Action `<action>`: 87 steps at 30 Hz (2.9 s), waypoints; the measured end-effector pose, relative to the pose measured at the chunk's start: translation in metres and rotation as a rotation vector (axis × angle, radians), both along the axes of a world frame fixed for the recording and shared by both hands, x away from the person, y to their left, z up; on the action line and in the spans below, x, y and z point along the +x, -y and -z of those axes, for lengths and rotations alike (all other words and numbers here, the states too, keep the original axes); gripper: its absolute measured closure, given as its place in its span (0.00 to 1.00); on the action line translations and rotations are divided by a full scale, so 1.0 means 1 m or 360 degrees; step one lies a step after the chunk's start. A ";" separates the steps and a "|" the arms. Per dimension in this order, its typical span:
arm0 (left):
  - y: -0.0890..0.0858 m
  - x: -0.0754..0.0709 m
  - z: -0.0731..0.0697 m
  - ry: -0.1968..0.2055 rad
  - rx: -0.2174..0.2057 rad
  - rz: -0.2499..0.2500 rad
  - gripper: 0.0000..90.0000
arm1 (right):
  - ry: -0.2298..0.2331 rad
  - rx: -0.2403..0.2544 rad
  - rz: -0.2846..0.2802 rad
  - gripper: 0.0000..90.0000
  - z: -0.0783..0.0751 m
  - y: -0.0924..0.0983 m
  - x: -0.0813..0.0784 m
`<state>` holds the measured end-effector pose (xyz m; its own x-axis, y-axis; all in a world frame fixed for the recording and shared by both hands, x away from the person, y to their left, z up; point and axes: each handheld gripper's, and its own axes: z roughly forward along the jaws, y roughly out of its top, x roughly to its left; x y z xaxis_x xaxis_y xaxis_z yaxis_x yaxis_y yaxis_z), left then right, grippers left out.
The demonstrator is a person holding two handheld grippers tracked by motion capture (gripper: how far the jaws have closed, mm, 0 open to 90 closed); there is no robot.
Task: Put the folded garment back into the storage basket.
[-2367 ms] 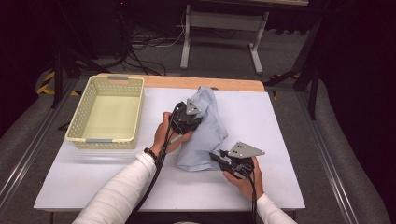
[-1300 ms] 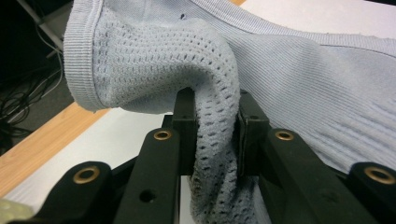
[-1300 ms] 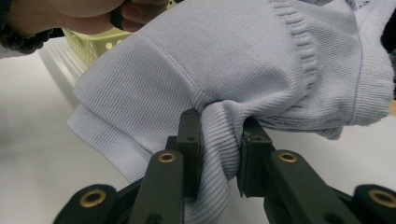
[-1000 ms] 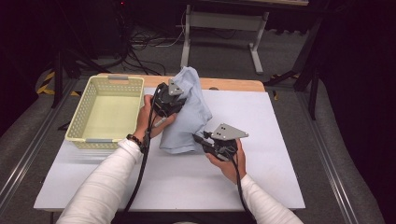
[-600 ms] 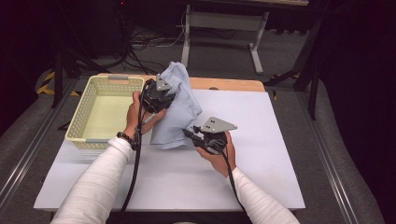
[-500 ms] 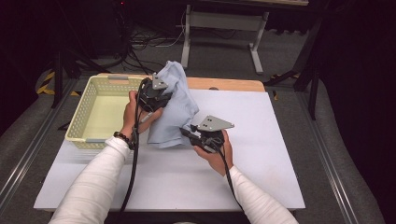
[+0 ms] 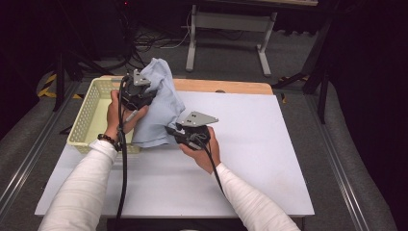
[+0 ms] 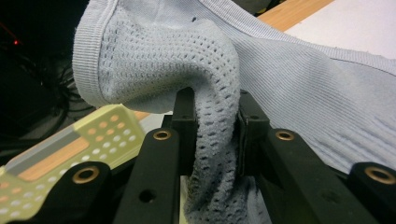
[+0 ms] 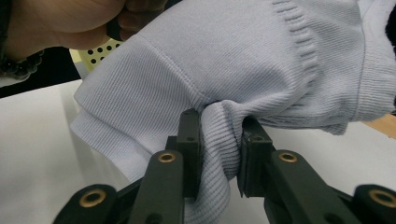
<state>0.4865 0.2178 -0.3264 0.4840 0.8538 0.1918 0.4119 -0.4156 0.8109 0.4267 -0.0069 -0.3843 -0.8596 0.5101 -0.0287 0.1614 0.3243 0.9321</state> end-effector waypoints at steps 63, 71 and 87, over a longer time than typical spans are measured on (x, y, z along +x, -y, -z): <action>-0.099 0.041 0.068 -0.0507 0.0268 -0.0268 0.82 | 0.0089 -0.0094 -0.0033 0.47 -0.002 -0.048 -0.002; -0.099 0.045 0.079 -0.0579 0.0299 -0.0279 0.82 | 0.0079 -0.0129 0.0062 0.46 0.009 0.031 -0.006; -0.100 0.051 0.091 -0.0639 0.0304 -0.0301 0.82 | 0.0108 -0.0182 0.0335 0.44 0.024 0.144 -0.026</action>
<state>0.5375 0.3174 -0.4174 0.3915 0.9018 0.1832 0.7596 -0.4290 0.4887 0.4010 -0.1508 -0.4083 -0.7288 0.6679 -0.1507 0.1748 0.3942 0.9022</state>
